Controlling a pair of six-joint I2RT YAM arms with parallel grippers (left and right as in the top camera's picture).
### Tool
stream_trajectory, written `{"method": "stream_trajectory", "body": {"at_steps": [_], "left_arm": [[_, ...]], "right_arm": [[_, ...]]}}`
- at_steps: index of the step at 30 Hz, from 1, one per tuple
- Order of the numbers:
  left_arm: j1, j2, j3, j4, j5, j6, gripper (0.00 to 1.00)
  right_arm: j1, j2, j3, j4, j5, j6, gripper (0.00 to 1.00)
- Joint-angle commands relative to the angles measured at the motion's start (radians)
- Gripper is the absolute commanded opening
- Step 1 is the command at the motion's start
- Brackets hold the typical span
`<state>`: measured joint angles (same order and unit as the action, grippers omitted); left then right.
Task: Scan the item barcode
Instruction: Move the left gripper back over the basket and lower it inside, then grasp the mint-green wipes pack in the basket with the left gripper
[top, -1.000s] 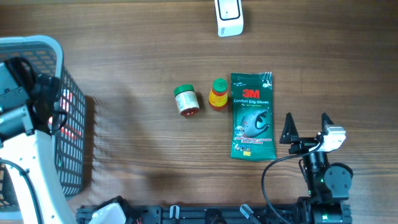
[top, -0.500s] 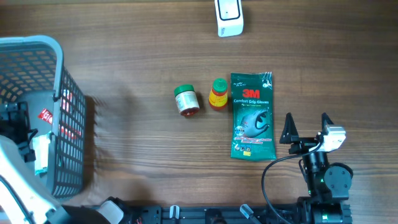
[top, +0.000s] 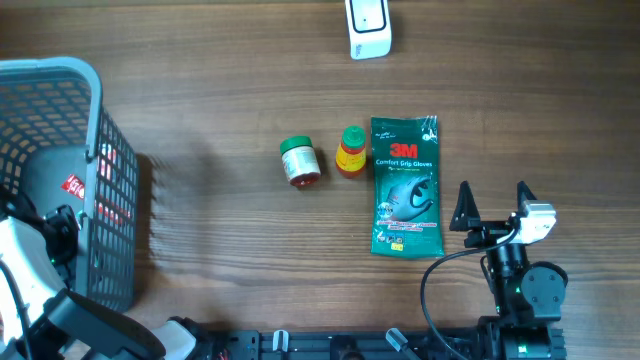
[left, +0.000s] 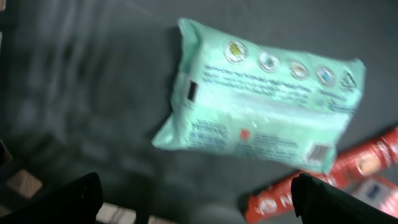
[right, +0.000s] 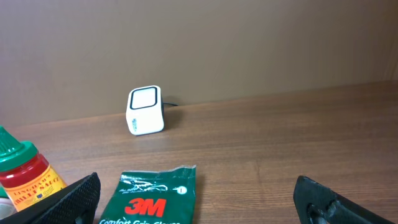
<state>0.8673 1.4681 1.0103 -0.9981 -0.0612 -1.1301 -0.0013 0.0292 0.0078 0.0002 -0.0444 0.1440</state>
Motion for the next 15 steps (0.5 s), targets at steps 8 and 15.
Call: {"method": "stream_trajectory", "body": {"at_steps": [8,15], "left_arm": [[0.008,0.007,-0.042,0.082,-0.094,-0.408,1.0],[0.008,0.008,-0.08,0.084,-0.13,-0.733,1.0]], "right_arm": [[0.004,0.002,-0.003,0.002,-0.009,-0.013,1.0],[0.004,0.002,-0.003,0.002,-0.009,-0.013,1.0]]}}
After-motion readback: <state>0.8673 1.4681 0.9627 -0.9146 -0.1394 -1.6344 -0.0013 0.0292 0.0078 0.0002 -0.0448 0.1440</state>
